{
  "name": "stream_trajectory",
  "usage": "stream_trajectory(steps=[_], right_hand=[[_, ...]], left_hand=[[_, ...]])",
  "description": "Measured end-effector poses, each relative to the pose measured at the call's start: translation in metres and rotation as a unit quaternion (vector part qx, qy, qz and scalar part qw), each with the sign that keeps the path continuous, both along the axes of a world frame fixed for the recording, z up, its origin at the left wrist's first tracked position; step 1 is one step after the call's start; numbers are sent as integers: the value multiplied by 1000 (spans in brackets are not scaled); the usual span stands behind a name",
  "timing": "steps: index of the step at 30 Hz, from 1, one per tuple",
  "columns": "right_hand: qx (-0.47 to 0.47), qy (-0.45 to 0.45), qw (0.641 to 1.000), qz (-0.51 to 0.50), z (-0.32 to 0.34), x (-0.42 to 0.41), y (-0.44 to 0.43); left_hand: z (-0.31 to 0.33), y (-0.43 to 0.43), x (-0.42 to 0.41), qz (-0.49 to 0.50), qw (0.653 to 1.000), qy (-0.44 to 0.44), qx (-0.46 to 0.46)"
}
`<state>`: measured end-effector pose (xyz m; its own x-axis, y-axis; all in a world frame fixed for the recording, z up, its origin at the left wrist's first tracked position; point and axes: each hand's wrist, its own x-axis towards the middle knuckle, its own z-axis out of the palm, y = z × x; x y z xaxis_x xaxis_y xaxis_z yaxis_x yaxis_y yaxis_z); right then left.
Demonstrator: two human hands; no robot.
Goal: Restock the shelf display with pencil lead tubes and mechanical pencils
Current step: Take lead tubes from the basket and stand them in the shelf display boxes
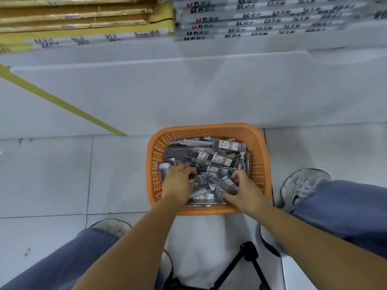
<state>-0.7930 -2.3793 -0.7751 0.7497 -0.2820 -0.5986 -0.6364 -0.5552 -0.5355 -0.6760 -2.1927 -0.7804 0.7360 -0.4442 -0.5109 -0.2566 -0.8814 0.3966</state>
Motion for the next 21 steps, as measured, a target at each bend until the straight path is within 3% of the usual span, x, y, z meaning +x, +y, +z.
stream_trajectory(steps=[4, 7, 10, 18, 21], right_hand=[[49, 41, 998, 3, 2, 8, -6], [153, 22, 986, -65, 4, 9, -8], [186, -4, 978, -96, 11, 17, -10], [239, 8, 962, -130, 27, 32, -34], [268, 25, 955, -127, 26, 34, -38]], left_hand=[[5, 1, 0, 14, 1000, 5, -20], [10, 2, 4, 95, 990, 70, -71], [14, 4, 10, 152, 974, 107, -127], [27, 8, 28, 258, 925, 163, -225], [27, 10, 28, 320, 880, 243, -254]])
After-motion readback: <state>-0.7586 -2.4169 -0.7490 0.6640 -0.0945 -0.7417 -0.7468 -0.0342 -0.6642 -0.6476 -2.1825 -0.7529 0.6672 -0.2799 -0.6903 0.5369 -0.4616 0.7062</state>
